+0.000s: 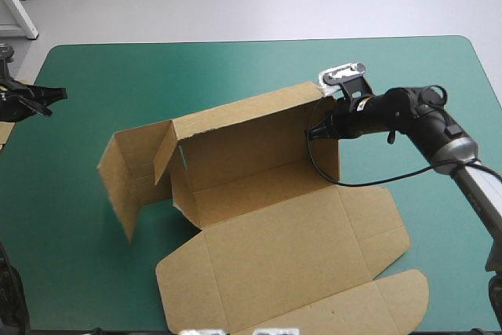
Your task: Fold the box
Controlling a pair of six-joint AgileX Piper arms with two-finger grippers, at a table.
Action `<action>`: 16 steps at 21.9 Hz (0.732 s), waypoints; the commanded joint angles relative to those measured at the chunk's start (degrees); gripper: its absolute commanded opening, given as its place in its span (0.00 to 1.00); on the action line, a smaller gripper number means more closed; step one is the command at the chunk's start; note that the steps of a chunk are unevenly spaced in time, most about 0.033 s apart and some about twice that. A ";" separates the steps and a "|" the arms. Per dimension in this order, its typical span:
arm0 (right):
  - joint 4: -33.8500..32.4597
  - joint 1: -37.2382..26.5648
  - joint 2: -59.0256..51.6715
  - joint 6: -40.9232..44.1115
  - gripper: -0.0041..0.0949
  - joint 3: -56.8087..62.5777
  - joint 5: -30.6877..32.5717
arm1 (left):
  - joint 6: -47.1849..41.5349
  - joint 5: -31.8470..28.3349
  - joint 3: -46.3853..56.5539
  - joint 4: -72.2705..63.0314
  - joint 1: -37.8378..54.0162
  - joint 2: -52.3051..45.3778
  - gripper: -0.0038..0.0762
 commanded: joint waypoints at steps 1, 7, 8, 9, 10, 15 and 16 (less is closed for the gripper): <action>1.49 -0.24 -2.21 3.14 0.04 -11.51 8.77 | 2.48 -3.27 -2.00 -4.29 0.48 -0.41 0.04; -0.33 -0.24 7.53 8.68 0.04 -29.91 26.55 | 2.48 -3.49 -2.00 -5.17 0.48 -0.27 0.04; -0.14 -0.24 9.01 8.95 0.04 -30.67 26.55 | 2.78 -3.30 -2.00 -5.50 0.48 -0.27 0.04; 0.50 -0.24 11.51 8.95 0.04 -30.78 26.55 | 3.32 -3.04 -2.00 -5.92 0.48 -0.27 0.04; 0.64 -0.24 12.51 8.95 0.04 -30.63 26.55 | 3.32 -3.04 -2.00 -6.06 0.48 -0.27 0.04; 0.39 -0.24 21.79 8.16 0.04 -30.63 26.55 | 3.59 -3.04 -2.00 -7.00 0.48 -0.27 0.04; 0.39 -0.24 23.82 7.67 0.04 -30.63 26.55 | 3.59 -3.04 -2.00 -7.00 0.48 -0.27 0.04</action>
